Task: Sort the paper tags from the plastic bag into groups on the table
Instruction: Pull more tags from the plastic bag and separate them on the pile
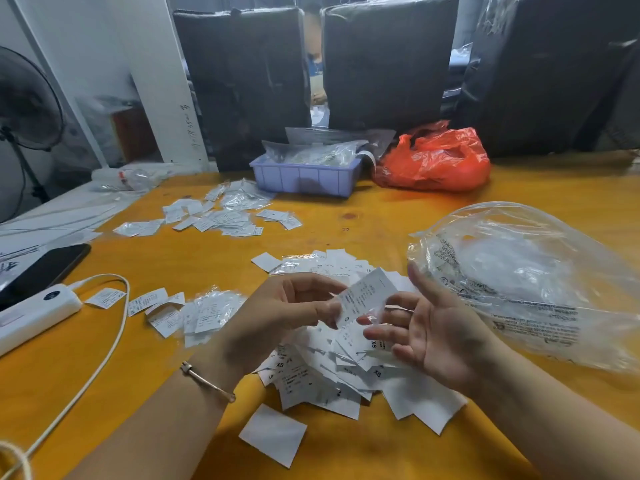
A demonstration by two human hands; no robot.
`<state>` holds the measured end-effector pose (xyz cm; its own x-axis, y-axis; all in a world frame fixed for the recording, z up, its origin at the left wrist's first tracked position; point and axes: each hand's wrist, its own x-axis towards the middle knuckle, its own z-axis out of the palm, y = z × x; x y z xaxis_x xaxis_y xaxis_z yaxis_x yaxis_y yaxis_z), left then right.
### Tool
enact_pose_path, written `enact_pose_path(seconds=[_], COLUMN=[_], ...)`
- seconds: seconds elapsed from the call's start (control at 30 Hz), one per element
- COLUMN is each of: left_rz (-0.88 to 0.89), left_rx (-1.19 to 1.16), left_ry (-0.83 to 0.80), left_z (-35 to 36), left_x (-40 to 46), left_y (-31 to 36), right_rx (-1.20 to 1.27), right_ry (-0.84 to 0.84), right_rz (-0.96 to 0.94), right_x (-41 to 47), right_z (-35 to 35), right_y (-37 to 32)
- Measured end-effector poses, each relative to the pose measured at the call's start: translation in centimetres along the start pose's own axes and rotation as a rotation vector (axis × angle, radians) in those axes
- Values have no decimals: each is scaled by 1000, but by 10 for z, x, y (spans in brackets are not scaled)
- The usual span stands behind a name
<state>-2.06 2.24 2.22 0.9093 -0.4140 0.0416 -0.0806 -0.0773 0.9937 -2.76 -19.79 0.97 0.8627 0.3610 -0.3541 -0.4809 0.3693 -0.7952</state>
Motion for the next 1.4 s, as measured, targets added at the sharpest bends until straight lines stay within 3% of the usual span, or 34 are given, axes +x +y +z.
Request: enact_pose_path(seconds=[0.23, 0.4, 0.6, 0.67, 0.77, 0.87, 1.0, 1.17, 1.4], left_rz=[-29, 63, 29, 5, -55, 10, 159, 163, 43], left_rx=[-74, 48, 243, 342, 419, 551, 563, 489, 477], left_ry=[31, 68, 180, 84, -72, -12, 97, 51, 169], left_z=[1, 4, -6, -1, 9, 10, 7, 11, -1], left_x=[1, 1, 5, 10, 14, 16, 11, 8, 12], left_y=[-3, -2, -11, -15, -16, -20, -20, -20, -22], right_rx=[-72, -412, -540, -668, -1070, -1328, -1292, -1109, -1333], right_ry=[-51, 93, 271, 347, 464, 413, 304, 114, 232], right_rz=[-86, -306, -498, -573, -687, -671, -709, -700, -686], right_x=[-1, -2, -3, -1, 5, 9, 9, 7, 11], right_z=[-1, 3, -8, -9, -7, -8, -7, -2, -11], right_y=[2, 8, 2, 5, 8, 7, 8, 12, 11])
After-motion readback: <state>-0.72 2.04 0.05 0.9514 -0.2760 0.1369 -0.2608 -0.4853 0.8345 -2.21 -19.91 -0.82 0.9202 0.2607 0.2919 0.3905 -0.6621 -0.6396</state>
